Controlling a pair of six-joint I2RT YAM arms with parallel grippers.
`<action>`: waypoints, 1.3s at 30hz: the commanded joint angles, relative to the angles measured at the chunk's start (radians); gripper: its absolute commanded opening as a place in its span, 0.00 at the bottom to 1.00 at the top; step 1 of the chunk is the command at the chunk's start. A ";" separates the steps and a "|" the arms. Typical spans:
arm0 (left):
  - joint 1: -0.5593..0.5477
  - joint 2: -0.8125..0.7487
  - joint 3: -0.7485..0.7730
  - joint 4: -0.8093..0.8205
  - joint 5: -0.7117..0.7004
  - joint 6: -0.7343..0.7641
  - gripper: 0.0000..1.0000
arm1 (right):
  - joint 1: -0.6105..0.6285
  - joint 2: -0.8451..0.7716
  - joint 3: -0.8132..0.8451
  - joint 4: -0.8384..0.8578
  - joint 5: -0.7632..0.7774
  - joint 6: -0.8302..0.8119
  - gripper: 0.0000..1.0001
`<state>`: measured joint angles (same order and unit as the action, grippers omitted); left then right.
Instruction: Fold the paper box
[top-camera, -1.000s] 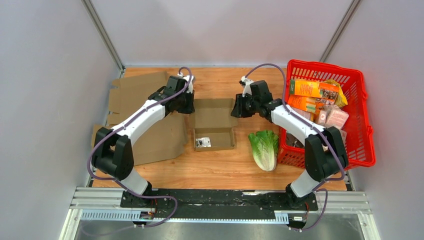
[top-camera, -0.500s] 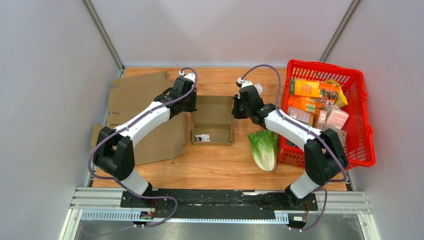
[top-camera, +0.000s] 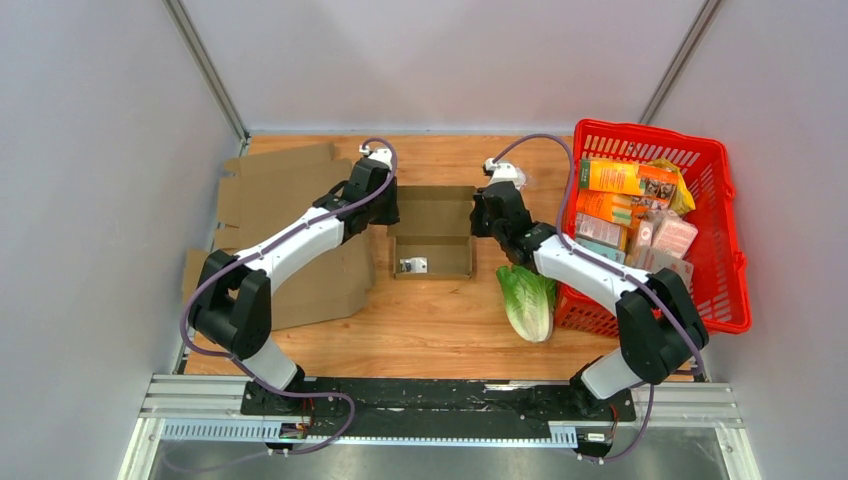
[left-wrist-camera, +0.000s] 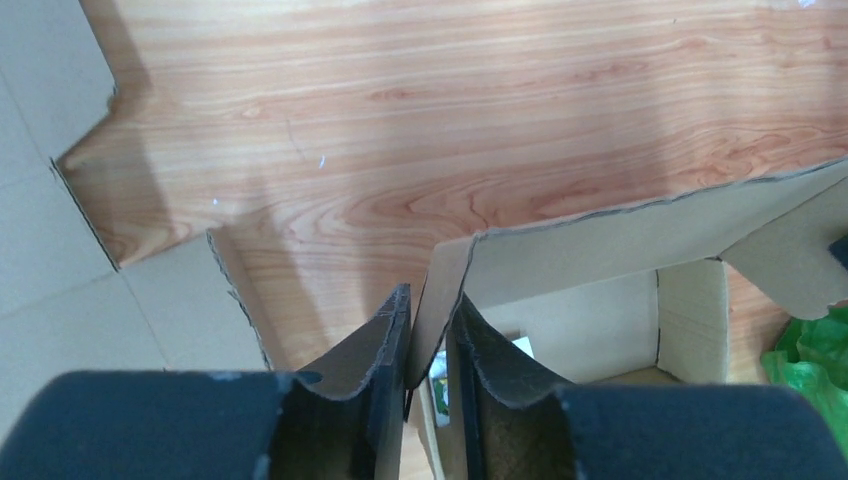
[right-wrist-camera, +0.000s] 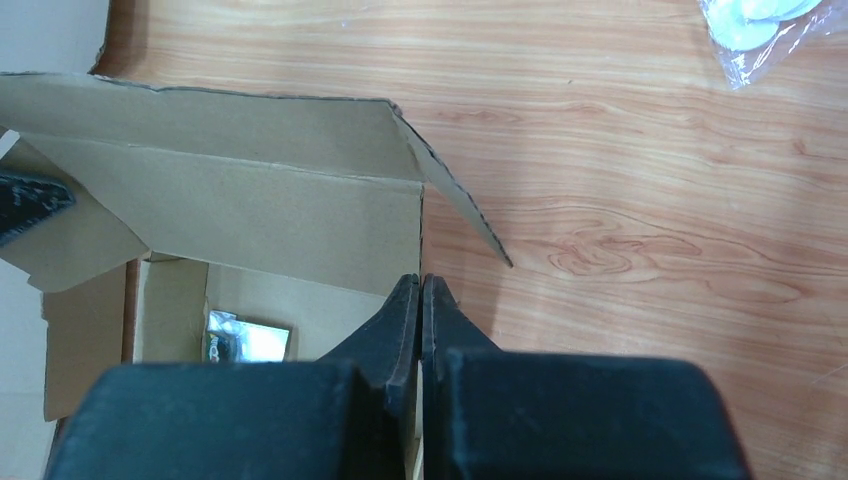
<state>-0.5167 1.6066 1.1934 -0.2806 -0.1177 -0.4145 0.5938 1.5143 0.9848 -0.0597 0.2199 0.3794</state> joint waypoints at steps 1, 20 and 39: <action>-0.003 -0.042 -0.018 0.038 0.029 -0.003 0.29 | 0.005 -0.055 -0.011 0.121 0.021 -0.025 0.00; -0.134 -0.057 -0.207 0.309 -0.261 -0.044 0.06 | 0.185 -0.011 -0.219 0.421 0.541 0.065 0.00; -0.212 -0.151 -0.440 0.586 -0.378 0.037 0.00 | 0.220 -0.385 -0.212 -0.177 0.247 0.044 0.80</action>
<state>-0.7250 1.4868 0.7681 0.2211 -0.4789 -0.4160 0.8639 1.2388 0.6701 0.1040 0.6804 0.4416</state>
